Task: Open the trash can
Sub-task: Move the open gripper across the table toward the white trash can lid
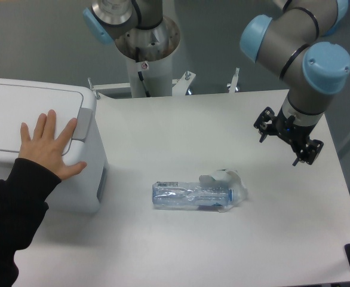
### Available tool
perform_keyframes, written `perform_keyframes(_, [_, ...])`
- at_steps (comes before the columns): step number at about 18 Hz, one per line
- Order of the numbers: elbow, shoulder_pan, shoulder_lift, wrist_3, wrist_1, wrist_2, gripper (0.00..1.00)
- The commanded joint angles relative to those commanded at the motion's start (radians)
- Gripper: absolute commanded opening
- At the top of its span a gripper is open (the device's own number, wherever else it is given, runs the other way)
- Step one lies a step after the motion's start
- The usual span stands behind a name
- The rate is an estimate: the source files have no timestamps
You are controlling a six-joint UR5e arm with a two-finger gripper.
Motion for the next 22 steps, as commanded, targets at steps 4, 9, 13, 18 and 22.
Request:
perform_keyframes(4, [0.000, -0.002, 0.000, -0.003, 0.000, 0.000, 1.00])
perform_keyframes(9, [-0.021, 0.003, 0.006, -0.006, -0.003, -0.017, 1.00])
perform_keyframes(13, [-0.040, 0.018, 0.014, -0.038, -0.005, -0.098, 1.00])
perform_keyframes(18, [-0.049, 0.017, 0.049, -0.272, -0.003, -0.286, 1.00])
perform_keyframes(22, [-0.049, 0.041, 0.060, -0.337, -0.002, -0.360, 1.00])
